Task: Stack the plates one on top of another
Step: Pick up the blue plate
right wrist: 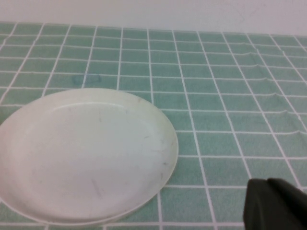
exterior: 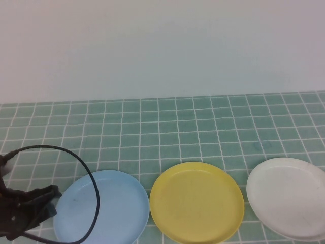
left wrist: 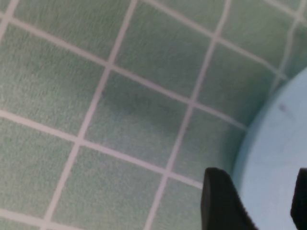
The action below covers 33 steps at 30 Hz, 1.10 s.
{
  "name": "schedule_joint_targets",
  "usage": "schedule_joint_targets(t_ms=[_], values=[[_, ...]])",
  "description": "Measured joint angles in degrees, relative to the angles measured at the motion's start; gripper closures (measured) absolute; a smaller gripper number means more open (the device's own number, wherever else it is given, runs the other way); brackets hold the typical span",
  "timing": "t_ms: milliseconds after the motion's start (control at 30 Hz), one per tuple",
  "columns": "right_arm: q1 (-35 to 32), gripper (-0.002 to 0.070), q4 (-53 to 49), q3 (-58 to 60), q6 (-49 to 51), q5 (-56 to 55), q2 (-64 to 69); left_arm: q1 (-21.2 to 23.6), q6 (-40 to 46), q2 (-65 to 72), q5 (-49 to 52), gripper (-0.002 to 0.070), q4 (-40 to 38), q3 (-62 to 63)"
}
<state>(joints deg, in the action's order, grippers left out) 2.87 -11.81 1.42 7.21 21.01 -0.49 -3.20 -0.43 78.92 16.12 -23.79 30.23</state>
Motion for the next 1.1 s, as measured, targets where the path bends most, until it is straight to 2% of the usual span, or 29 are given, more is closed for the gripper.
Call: schedule_joint_targets(t_ms=[167,467,667,1000,1067,1100], values=[[0.00,0.0678,0.00,0.00,0.00,0.00,0.00,0.00,0.43,4.55,-2.49,0.0356,-1.98,0.00],[0.00,0.0678,0.00,0.00,0.00,0.00,0.00,0.00,5.09,8.54,-2.74,0.0434,-6.49,2.66],[0.00,0.0678,0.00,0.00,0.00,0.00,0.00,0.00,13.59,10.81,0.54,0.0434,-12.70,5.92],[0.00,0.0678,0.00,0.00,0.02,0.00,0.00,0.00,18.28,15.41,1.89,0.0439,-16.91,8.15],[0.00,0.0678,0.00,0.00,0.02,0.00,0.00,0.00,18.37,15.64,1.49,0.0479,-17.02,8.15],[0.00,0.0678,0.00,0.00,0.02,0.00,0.00,0.00,18.37,15.64,1.22,0.0521,-17.02,8.15]])
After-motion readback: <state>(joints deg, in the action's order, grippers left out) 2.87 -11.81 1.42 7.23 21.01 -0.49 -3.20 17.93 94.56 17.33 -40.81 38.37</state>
